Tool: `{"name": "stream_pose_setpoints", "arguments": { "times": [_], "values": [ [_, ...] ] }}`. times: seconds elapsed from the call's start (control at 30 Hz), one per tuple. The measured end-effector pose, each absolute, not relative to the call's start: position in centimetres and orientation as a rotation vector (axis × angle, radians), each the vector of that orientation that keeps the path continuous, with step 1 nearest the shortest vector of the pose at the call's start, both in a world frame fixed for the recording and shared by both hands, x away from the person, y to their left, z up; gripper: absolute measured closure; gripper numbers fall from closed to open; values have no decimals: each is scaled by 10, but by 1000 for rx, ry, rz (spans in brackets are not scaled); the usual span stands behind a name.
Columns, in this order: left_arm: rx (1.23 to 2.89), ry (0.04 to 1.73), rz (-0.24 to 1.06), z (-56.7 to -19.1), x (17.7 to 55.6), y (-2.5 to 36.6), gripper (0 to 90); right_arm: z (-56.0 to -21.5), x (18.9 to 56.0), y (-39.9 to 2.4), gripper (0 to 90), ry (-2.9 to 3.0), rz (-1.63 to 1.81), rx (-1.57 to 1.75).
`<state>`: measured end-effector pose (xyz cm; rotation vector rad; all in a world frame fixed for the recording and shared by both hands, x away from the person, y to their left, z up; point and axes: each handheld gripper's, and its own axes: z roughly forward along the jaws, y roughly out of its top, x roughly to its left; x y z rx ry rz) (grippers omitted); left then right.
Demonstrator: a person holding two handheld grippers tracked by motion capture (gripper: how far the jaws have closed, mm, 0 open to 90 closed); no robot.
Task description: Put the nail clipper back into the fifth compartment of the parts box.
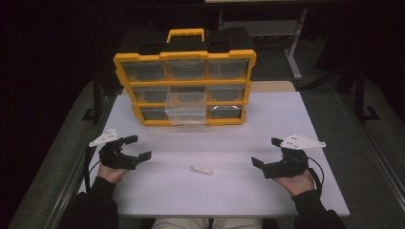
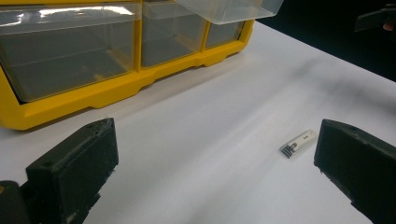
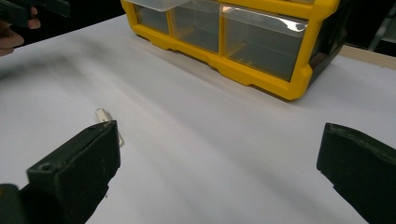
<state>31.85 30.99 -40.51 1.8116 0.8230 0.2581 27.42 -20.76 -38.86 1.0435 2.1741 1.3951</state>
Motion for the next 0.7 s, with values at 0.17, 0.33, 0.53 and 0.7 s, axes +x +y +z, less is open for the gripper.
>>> {"name": "stream_pose_setpoints", "arguments": {
  "times": [0.17,0.33,0.53,0.7],
  "values": [
    [1811,823,260,-405,319,310,0,-387,274,-200,0,2202,1379,1020],
    [1810,823,260,-405,319,310,0,-385,274,-194,0,2236,1369,1002],
    [1814,819,255,-406,319,309,0,-385,274,-184,0,2278,1359,975],
    [1818,817,251,-406,319,309,0,-385,275,-176,0,2316,1345,953]
  ]
}}
